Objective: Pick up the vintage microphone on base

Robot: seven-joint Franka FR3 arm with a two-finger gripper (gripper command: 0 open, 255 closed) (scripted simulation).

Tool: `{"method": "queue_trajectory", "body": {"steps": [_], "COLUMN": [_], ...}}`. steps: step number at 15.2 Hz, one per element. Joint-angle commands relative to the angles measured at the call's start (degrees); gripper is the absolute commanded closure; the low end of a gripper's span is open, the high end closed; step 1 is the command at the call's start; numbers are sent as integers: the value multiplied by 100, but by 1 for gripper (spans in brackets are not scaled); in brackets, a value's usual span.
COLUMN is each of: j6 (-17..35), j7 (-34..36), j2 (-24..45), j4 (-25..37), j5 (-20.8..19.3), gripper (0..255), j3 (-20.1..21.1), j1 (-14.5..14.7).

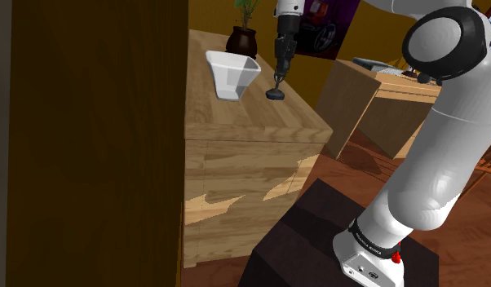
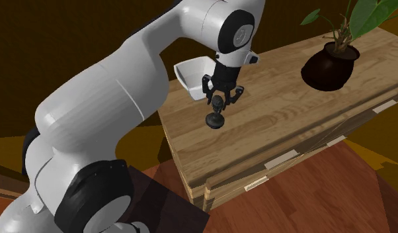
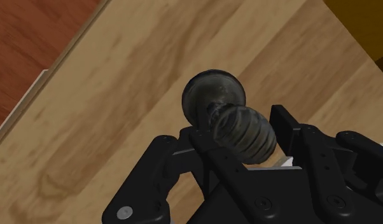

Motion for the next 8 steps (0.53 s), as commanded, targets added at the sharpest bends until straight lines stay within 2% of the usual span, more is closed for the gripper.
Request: {"method": "queue_trajectory", "body": {"steps": [1,8], "j6": [-195,-893], "j7": [-25,-62], "j2": [79,400], "j4": [271,1284], "j5": [13,78], "gripper": [255,255], "j3": [-11,-31], "j1": [-22,-86]}}
